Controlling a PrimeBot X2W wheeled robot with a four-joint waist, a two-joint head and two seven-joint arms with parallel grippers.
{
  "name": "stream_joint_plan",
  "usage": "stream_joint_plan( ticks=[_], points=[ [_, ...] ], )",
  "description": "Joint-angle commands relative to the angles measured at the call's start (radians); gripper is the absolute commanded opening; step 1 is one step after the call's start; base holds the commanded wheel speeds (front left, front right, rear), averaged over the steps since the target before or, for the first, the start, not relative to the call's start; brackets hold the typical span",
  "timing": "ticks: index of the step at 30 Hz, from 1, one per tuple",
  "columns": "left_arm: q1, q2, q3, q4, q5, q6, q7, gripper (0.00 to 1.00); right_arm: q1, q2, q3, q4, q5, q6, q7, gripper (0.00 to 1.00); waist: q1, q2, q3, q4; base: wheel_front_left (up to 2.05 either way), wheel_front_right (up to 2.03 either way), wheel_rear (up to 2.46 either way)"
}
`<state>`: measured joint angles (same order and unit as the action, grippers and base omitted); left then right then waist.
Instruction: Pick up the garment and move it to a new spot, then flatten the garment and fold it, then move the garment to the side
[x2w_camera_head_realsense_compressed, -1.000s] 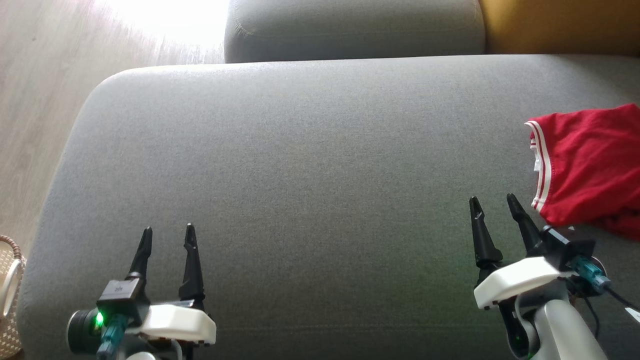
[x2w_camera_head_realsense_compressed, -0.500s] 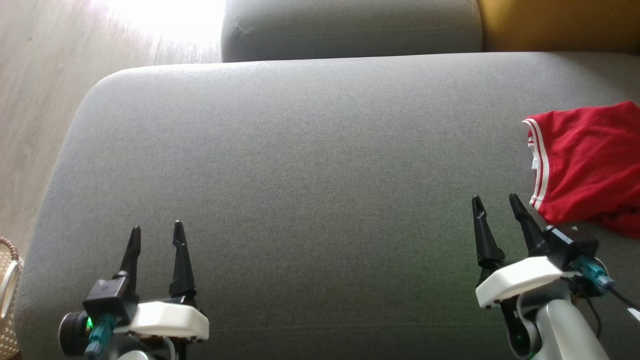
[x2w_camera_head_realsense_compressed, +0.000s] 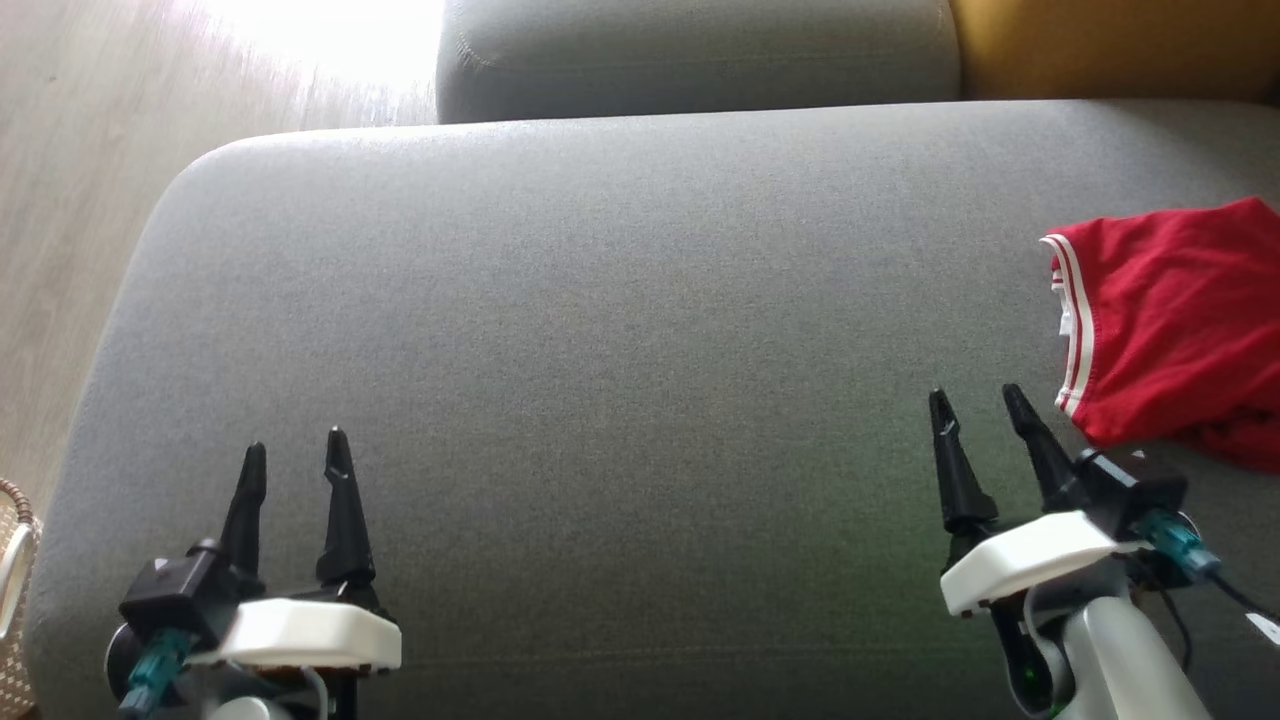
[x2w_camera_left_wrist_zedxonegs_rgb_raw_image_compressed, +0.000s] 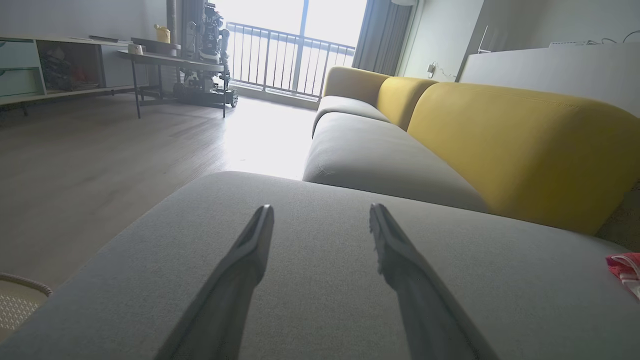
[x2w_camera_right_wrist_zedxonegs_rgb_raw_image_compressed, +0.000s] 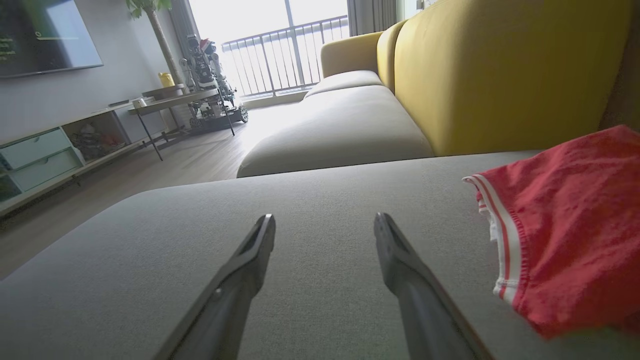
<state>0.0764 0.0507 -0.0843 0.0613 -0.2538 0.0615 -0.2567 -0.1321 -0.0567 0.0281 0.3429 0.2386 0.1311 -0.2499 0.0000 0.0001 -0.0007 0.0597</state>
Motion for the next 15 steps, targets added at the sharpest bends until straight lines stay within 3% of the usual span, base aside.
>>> stream_joint_plan(
  ticks=[1, 8, 9, 15],
  points=[
    [-0.041, 0.0, 0.033, -0.043, -0.002, -0.006, -0.005, 1.0, -0.033, 0.006, 0.033, -0.038, -0.001, 0.0, -0.012, 1.0, 0.0, -0.0001, 0.001, 0.0, 0.0, 0.0, 0.0],
    [-0.028, 0.0, 0.04, -0.057, -0.048, -0.023, -0.005, 1.0, -0.033, 0.006, 0.03, -0.039, -0.003, 0.0, -0.012, 1.0, 0.0, -0.0001, 0.004, 0.002, 0.0, 0.0, 0.0],
    [0.002, -0.001, 0.002, -0.025, -0.051, -0.021, 0.0, 0.0, 0.0, 0.001, 0.009, -0.002, 0.0, 0.0, 0.0, 0.0, 0.0, -0.0001, 0.004, 0.002, 0.0, 0.0, 0.0],
    [0.011, -0.002, -0.001, 0.026, -0.082, -0.025, 0.007, 0.0, 0.014, 0.001, 0.006, 0.044, 0.031, 0.0, 0.011, 0.0, 0.0, -0.0001, 0.004, 0.001, 0.0, 0.0, 0.0]
  ],
)
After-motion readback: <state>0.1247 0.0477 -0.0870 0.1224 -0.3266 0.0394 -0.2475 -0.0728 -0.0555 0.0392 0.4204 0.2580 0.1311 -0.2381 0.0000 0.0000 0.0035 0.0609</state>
